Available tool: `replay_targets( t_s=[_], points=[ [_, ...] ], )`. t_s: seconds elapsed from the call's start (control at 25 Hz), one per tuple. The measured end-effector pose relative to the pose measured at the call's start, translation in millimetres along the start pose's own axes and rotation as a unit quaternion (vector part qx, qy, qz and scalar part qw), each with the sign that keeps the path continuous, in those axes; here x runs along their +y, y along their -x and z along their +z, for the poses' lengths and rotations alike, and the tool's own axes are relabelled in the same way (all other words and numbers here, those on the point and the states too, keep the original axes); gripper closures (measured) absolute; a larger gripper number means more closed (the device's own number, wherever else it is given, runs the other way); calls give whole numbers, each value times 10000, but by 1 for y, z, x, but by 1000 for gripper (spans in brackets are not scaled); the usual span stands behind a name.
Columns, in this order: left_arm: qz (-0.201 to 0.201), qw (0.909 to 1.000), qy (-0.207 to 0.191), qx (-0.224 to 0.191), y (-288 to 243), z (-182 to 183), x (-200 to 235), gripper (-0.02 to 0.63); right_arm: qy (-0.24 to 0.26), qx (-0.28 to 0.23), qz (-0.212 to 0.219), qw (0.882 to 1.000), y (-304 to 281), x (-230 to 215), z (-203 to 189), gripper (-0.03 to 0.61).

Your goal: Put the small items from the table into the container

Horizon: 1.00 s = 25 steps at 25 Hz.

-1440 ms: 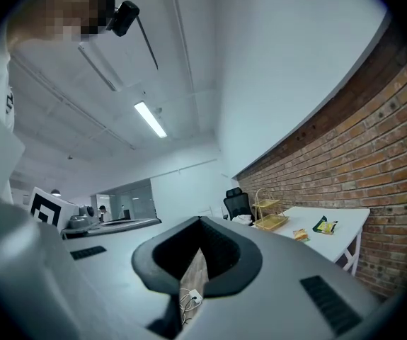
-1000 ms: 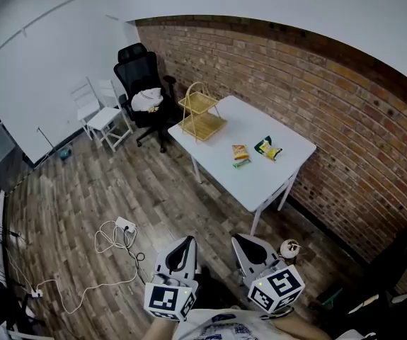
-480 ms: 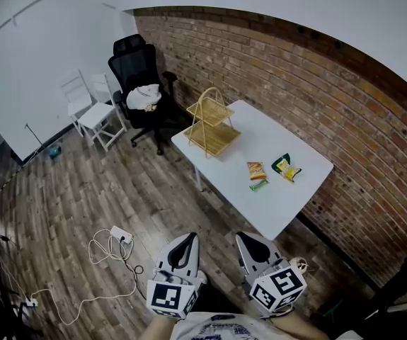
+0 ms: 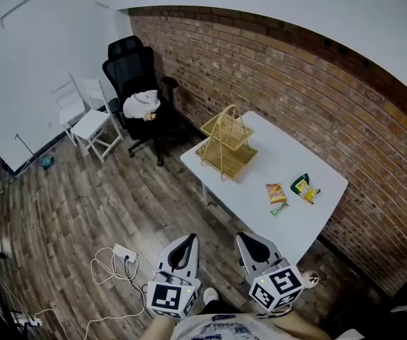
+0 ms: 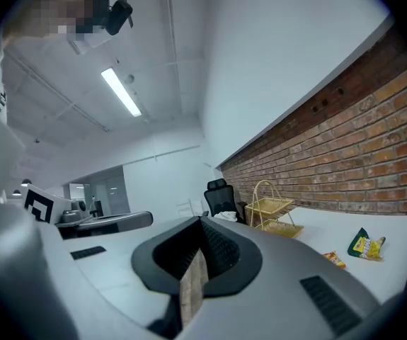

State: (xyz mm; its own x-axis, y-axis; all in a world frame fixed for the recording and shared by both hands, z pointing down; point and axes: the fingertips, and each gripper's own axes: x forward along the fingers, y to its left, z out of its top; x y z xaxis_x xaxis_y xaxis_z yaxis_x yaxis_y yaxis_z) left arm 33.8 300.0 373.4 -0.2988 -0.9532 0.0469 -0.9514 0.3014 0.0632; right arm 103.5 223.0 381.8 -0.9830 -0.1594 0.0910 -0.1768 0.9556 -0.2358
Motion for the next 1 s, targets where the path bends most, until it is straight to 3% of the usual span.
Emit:
replay_targets(
  t_s=[0.44, 1.0],
  points=[
    [-165, 9999, 27, 18, -35, 4, 63, 561, -23, -131, -345, 9993, -61, -8, 12, 560],
    [-984, 9947, -90, 296, -158, -9, 57, 561, -372, -251, -1367, 9896, -88, -125, 17, 560]
  ],
)
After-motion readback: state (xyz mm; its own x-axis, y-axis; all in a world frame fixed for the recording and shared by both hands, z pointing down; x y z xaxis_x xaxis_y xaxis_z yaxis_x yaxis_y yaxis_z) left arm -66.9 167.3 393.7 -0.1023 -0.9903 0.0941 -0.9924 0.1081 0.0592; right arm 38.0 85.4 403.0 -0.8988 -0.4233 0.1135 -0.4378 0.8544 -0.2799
